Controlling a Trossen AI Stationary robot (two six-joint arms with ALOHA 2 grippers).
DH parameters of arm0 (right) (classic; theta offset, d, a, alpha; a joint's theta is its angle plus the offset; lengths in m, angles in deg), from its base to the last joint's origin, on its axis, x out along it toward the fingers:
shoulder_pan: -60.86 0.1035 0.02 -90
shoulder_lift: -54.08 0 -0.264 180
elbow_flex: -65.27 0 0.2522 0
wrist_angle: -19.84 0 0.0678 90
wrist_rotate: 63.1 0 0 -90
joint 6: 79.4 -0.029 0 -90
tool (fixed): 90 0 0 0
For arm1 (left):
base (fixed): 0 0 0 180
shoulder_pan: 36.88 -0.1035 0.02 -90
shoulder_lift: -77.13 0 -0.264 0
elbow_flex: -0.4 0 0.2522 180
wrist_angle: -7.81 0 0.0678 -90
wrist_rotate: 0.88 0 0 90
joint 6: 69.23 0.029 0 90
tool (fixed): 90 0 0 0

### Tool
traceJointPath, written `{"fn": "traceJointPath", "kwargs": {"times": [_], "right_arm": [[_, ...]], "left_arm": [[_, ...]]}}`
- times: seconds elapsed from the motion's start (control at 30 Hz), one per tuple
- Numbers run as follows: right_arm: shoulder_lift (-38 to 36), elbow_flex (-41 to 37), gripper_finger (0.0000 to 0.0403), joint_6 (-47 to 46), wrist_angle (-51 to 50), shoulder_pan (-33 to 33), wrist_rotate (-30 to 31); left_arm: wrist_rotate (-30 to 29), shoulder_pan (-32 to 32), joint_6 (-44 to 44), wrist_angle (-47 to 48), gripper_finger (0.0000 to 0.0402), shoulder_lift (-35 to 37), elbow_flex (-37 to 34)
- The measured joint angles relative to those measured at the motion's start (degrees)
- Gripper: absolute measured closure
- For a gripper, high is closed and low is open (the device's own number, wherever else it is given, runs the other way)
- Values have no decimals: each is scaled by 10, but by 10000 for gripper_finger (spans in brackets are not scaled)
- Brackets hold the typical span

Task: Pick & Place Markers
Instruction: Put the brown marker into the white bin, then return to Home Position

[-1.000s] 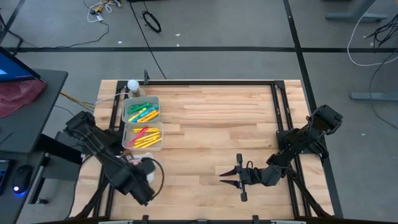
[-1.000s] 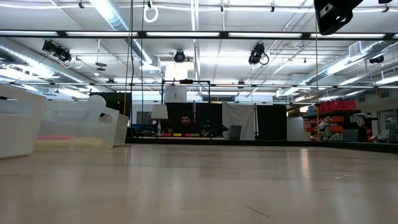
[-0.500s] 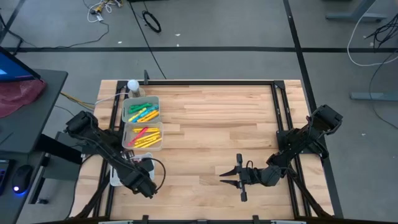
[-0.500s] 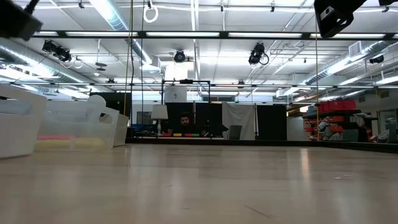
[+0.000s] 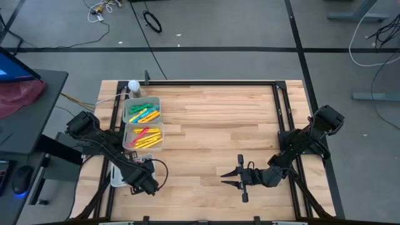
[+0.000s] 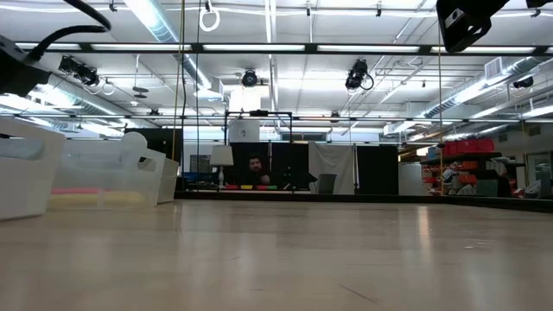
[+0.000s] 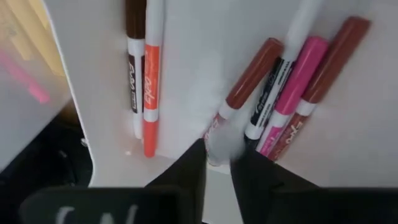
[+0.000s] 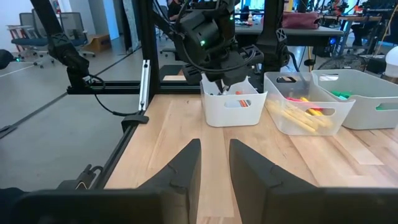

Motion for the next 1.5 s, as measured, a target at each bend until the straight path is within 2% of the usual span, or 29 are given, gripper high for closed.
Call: {"fn": "traceJointPath", "kwargs": {"times": [0.27, 0.4, 0.5, 0.57, 0.67, 0.77, 0.87, 1.0, 1.1, 1.2, 1.3, 1.4, 1.5], "right_arm": [[0, 0, 319, -4, -1, 0, 0], [0, 0, 319, -40, -17, 0, -5], [0, 0, 319, -45, -31, 0, -22], [-8, 0, 319, -46, -42, 4, -25], [-44, 0, 319, -60, -95, 7, -51], [-105, 0, 319, -79, -200, 7, -95], [-168, 0, 319, -85, -290, 7, -99], [-252, -35, 322, -80, -329, 5, -99], [-319, -80, 333, -77, -328, -3, -100], [-389, -112, 353, -79, -330, -22, -99], [-457, -130, 376, -61, -347, -52, -102], [-518, -131, 397, -35, -396, -89, -121], [-568, -131, 398, -18, -441, -128, -144]], "left_arm": [[17, -3, 4, 12, 243, 6, 4], [12, -5, -16, 64, 222, 20, 38], [-73, 5, -51, 79, 222, 43, 79], [-168, 15, -70, 51, 229, 65, 97], [-307, 24, -45, -70, 249, 101, 90], [-374, 10, 27, -197, 279, 126, 60], [-415, -19, 105, -324, 316, 143, 8], [-403, -78, 216, -533, 383, 151, -86], [-363, -127, 297, -709, 393, 151, -151], [-322, -168, 367, -830, 397, 161, -196], [-295, -206, 410, -879, 398, 196, -227], [-283, -234, 432, -876, 399, 255, -255], [-282, -249, 456, -871, 399, 335, -287]]}}
